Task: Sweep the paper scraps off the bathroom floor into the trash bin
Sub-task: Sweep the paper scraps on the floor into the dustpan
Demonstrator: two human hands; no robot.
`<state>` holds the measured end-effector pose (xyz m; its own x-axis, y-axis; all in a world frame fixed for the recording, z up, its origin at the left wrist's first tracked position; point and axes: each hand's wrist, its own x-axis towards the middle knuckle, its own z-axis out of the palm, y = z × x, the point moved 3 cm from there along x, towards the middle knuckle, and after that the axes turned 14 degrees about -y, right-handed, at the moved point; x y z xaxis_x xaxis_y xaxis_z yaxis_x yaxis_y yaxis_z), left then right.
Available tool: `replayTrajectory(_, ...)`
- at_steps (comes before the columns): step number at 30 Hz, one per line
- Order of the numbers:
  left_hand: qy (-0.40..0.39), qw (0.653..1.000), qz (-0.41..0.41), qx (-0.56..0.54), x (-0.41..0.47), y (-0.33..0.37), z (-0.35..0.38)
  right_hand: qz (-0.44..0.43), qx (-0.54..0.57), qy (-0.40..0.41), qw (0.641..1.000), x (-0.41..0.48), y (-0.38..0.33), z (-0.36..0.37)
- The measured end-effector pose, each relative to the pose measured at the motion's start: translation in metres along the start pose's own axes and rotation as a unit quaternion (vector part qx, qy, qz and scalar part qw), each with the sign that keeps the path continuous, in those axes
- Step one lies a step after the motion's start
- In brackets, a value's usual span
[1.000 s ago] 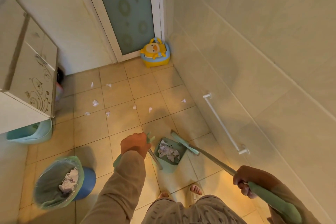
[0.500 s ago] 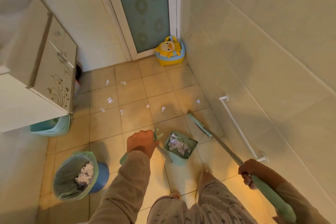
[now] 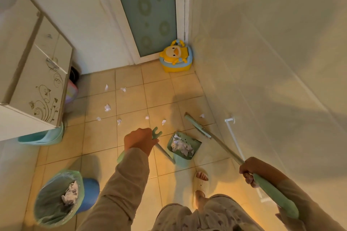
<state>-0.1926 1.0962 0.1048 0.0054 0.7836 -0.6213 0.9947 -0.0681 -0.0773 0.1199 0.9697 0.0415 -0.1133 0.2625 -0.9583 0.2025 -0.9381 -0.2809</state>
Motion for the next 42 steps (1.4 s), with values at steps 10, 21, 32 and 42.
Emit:
replayTrajectory(10,-0.009,1.000,-0.028,0.008,0.041,0.018,-0.033,-0.048,-0.046,0.033,0.997,0.014,-0.103,-0.046)
replayTrajectory(21,-0.025,0.998,-0.017,0.054,0.069,0.013,-0.045,-0.018,-0.117,0.012,0.993,0.039,-0.154,-0.026)
replayTrajectory(32,-0.017,0.997,-0.011,0.070,0.068,0.014,-0.046,0.037,-0.021,-0.088,0.995,0.037,-0.107,-0.010)
replayTrajectory(42,-0.021,0.998,-0.017,0.056,0.057,0.001,-0.040,0.036,0.138,-0.162,0.976,0.013,-0.084,-0.028)
